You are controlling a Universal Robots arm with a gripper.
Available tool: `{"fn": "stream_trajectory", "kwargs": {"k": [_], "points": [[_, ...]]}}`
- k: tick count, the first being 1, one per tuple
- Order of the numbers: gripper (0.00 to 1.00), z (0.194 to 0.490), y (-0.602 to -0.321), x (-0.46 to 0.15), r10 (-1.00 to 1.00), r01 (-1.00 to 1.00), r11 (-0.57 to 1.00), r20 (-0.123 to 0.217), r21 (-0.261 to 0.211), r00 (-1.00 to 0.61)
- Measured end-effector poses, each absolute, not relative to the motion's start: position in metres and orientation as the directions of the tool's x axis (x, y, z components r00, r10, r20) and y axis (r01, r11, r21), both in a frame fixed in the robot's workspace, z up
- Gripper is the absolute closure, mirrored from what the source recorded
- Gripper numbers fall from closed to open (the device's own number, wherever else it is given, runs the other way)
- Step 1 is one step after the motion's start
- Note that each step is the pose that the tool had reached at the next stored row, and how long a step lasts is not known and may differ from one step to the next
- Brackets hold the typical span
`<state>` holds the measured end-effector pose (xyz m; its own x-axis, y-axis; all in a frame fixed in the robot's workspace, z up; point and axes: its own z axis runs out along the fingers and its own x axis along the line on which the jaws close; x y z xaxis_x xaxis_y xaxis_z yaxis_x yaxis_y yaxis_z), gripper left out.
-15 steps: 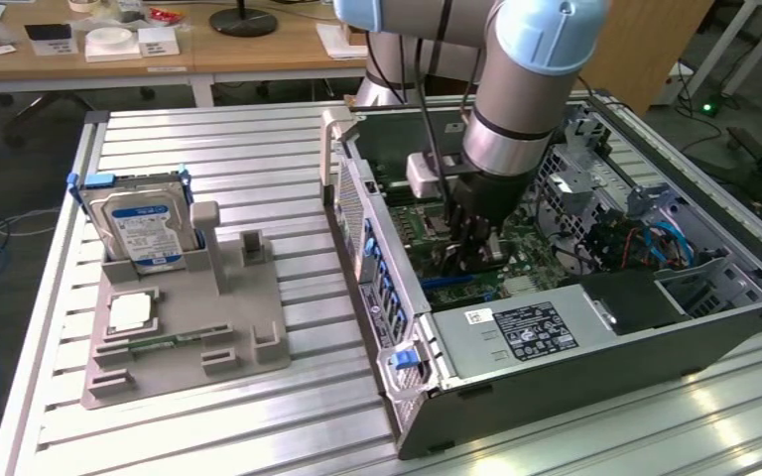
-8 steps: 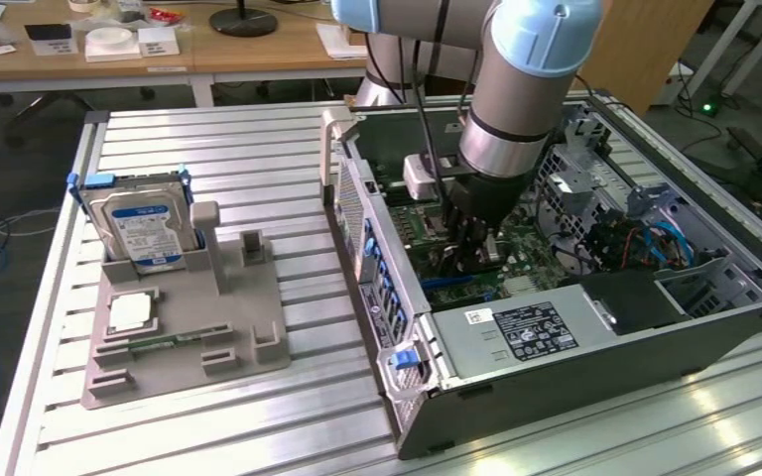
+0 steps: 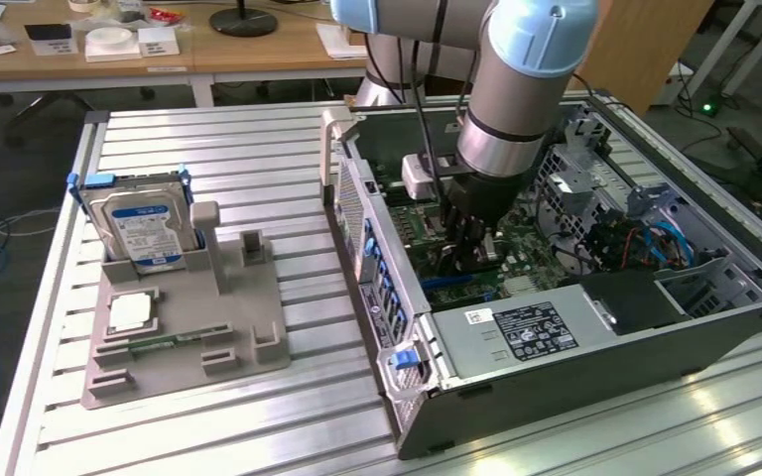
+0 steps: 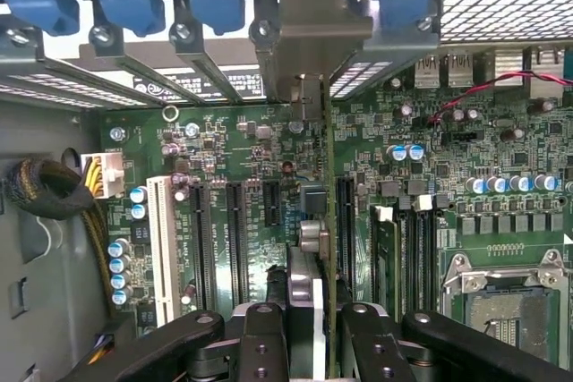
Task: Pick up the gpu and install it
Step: 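Insert the gpu into the slot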
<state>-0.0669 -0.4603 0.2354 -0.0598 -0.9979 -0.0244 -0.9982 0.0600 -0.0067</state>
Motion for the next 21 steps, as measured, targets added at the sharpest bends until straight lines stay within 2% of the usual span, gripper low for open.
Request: {"fn": "stream_trajectory", "kwargs": {"k": [21], "points": [[0.72,0.2352,-0.4602,-0.0685,-0.998,-0.998,0.060,-0.025,-0.014,-0.060]]}}
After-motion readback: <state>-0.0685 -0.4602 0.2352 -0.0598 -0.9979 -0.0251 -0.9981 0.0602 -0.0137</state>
